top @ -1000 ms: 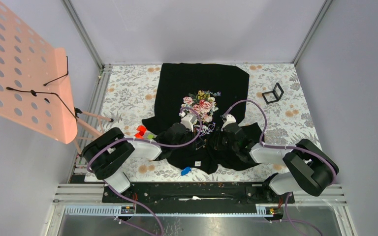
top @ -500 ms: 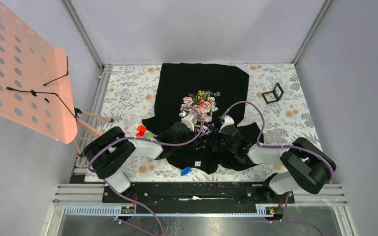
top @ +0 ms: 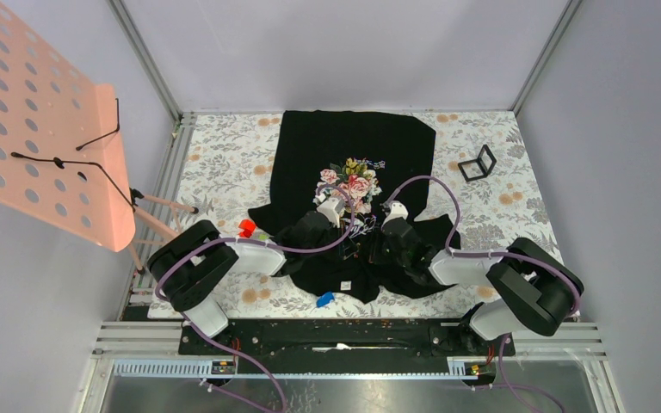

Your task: Pin the brooch onto the clothing

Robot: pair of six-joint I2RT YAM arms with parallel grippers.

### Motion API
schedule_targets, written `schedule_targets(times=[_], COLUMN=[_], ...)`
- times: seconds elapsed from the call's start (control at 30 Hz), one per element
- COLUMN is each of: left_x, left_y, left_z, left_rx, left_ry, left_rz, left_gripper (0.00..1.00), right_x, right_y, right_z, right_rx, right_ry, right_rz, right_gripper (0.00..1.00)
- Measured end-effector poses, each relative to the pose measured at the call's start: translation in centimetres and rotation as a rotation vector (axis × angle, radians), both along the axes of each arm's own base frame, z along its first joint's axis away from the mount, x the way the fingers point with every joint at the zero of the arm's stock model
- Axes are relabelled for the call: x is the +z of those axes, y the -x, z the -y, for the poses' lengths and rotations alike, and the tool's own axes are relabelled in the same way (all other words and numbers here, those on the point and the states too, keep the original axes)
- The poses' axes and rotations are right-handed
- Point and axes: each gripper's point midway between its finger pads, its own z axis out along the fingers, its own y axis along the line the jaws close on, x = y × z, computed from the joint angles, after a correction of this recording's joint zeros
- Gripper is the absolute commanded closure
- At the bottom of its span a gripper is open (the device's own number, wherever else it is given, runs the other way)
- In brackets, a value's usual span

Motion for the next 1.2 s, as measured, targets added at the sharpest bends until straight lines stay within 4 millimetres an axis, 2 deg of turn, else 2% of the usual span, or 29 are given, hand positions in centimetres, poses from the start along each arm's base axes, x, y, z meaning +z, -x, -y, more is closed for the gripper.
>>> schedule_targets(times=[0.73,0.8,1.03,1.2], left_x=[0.2,0.2,0.1,0.0], left_y=[-0.6,-0.6,0.1,0.7], left_z=[-0.1,-0.1,0.3,0.6], left_rx=[-0.02,-0.018,-0.013,-0.008], left_ry=[-0.024,-0.025,-0.027,-0.014], left_rz=[0.095,0.098,0.083,0.047], left_gripper=[1.0,1.0,1.0,1.0], right_x=[-0.1,0.0,0.4,2.7], right_y=[-0.9,-0.9,-0.1,0.0], right_z=[-0.4,-0.4,0.6,1.9], right_rx=[-0.06,-0.06,-0.049,-0.07], right_ry=[0.072,0.073,0.124,0.144], right_rz=[-0.013,-0.012,-0.002,0.061], right_gripper=[0.97,0.96,0.81,0.74])
